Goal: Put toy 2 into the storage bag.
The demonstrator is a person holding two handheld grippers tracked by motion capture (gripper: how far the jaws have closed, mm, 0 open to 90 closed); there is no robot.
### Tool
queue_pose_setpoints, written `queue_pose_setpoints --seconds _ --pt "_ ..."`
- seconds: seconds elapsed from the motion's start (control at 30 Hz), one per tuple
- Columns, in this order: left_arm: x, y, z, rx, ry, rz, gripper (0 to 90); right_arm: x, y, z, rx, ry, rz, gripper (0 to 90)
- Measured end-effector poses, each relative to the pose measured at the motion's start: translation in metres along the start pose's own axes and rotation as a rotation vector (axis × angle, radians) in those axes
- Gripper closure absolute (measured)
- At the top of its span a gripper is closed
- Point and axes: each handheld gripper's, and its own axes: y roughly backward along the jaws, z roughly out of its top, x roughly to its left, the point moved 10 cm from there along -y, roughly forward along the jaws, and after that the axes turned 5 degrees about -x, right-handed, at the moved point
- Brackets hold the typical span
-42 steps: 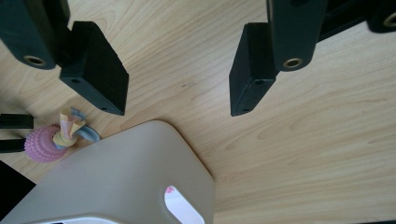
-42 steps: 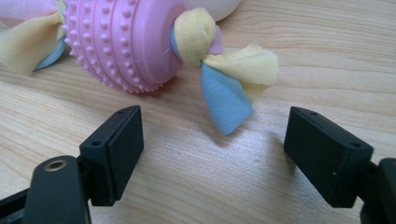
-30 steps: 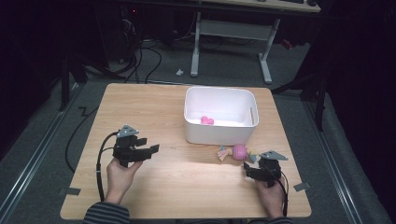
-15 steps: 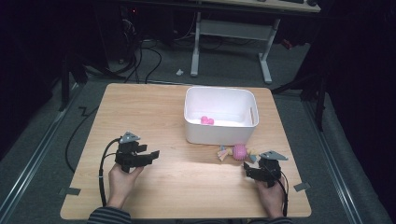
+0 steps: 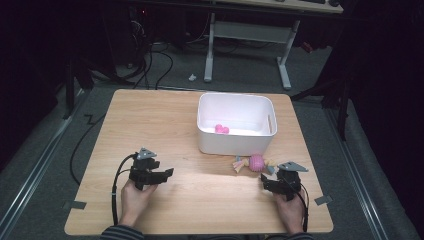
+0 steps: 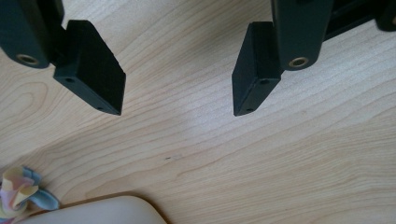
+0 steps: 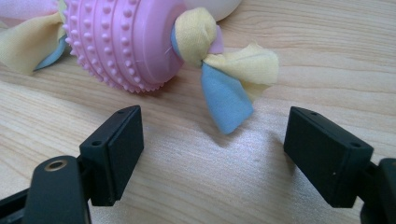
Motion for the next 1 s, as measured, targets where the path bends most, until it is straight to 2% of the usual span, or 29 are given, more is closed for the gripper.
queue_pose_setpoints --seconds 0.63,0.77,0.9,1.0 --pt "0.008 -0.023 -0.015 0.022 -0.036 0.085 35.3 0.0 0.0 0.0 0.0 0.0 0.0 20.0" --pt "0.01 -0.026 -0.015 0.008 -0.062 0.121 34.7 0.0 0.0 0.0 0.001 -0.003 0.0 20.0" --pt "0.01 -0.027 -0.016 -0.021 -0.08 0.136 33.8 0.0 0.0 0.0 0.001 -0.004 -0.001 20.0" --pt "0.01 -0.029 -0.017 -0.044 -0.114 0.151 31.8 0.0 0.0 0.0 0.0 -0.003 0.0 20.0"
